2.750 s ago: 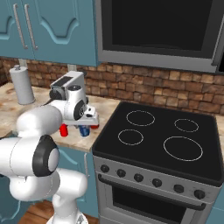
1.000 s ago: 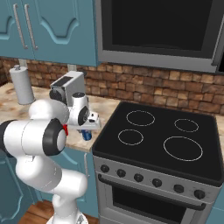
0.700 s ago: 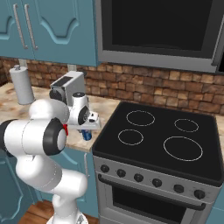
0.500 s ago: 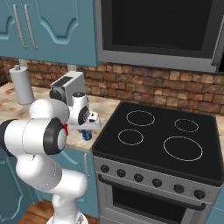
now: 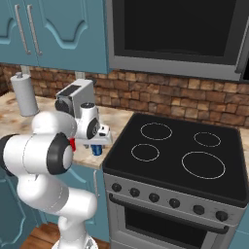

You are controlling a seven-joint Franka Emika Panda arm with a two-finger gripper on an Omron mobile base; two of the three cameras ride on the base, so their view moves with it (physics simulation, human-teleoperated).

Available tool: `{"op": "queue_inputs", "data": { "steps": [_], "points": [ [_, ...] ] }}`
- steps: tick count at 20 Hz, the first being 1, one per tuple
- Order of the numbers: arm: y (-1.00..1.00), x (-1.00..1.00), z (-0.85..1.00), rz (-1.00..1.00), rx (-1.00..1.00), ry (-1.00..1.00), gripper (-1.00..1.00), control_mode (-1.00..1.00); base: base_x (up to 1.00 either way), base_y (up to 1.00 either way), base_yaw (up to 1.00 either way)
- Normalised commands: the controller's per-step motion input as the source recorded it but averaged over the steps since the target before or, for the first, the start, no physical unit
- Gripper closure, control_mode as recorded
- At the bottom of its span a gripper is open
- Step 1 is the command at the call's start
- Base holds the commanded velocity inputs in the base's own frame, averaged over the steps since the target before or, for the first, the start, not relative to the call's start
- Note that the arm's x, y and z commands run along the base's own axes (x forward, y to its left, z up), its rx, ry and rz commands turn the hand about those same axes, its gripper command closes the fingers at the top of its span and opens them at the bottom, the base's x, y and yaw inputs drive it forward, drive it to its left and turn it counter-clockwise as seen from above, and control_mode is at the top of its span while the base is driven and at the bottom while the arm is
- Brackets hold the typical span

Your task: Four empty soda cans are scattered around the kitchen. Gather all the cans and cluster them next to the stove for recycling.

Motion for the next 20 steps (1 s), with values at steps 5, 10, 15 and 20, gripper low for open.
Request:
{"op": "queue_inputs", "data": {
  "steps": [5,10,15,20],
  "points": [
    [-0.01,-0.25,0.07,0.00,0.00,-0.01,-1.00,-1.00,0.00,0.00,0.00],
    [0.00,-0.25,0.28,0.00,0.00,-0.02,-1.00,-1.00,0.00,0.00,0.00],
    [0.00,-0.22,0.41,0.00,0.01,-0.01,-1.00,-1.00,0.00,0.00,0.00],
    [0.00,-0.35,0.33,0.00,0.03,-0.04,-1.00,-1.00,0.00,0.00,0.00]
  ]
}}
